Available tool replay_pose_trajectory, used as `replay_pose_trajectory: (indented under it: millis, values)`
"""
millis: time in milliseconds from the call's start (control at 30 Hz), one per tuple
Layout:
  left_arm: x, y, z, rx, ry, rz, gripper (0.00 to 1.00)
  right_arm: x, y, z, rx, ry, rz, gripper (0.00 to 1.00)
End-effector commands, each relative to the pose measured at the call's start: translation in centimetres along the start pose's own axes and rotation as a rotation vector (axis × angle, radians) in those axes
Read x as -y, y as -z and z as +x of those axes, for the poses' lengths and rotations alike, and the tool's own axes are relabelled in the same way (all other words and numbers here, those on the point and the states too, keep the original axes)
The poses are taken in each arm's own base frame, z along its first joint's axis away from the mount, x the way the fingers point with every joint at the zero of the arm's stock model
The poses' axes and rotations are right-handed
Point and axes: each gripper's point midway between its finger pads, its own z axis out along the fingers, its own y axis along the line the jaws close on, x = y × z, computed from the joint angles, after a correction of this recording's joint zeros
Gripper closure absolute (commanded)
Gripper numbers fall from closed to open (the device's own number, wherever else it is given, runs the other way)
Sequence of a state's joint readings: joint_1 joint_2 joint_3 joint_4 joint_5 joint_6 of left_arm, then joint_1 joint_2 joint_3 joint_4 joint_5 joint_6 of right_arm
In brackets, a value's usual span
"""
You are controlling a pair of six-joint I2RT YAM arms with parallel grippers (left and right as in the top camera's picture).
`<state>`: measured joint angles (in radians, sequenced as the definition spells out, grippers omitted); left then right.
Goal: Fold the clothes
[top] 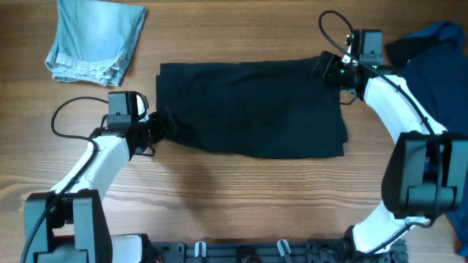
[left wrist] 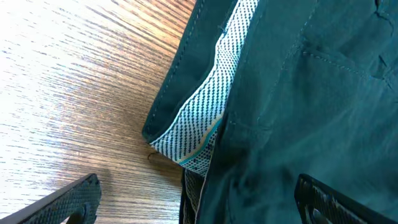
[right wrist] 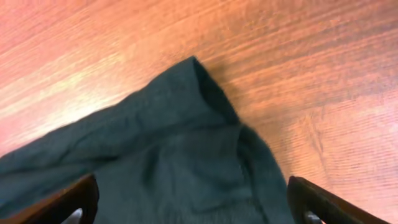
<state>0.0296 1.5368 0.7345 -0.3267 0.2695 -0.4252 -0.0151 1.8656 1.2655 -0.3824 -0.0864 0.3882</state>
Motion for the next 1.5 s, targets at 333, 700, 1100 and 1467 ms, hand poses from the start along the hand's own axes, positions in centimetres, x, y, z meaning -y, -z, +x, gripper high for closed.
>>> replay_pose_trajectory:
  millis: [333, 700, 1100, 1467]
  values:
    - [0.3, 0.7, -1.1, 0.038, -0.003, 0.001, 0.0, -1.0, -4.2, 2.0, -0.089, -0.027, -0.135, 0.5]
    - [0.2, 0.7, -1.1, 0.038, -0.003, 0.001, 0.0, -3.4, -3.3, -2.4, 0.046, -0.048, -0.228, 0.96]
    - [0.1, 1.0, -1.8, 0.068, -0.003, -0.018, 0.0, 2.7, -3.4, -3.5, 0.14, -0.151, 0.1, 0.88]
    - [0.6, 5.3, -5.6, 0.279, -0.033, -0.067, 0.0, 4.0, 1.1, -1.4, 0.008, -0.072, 0.141, 0.0]
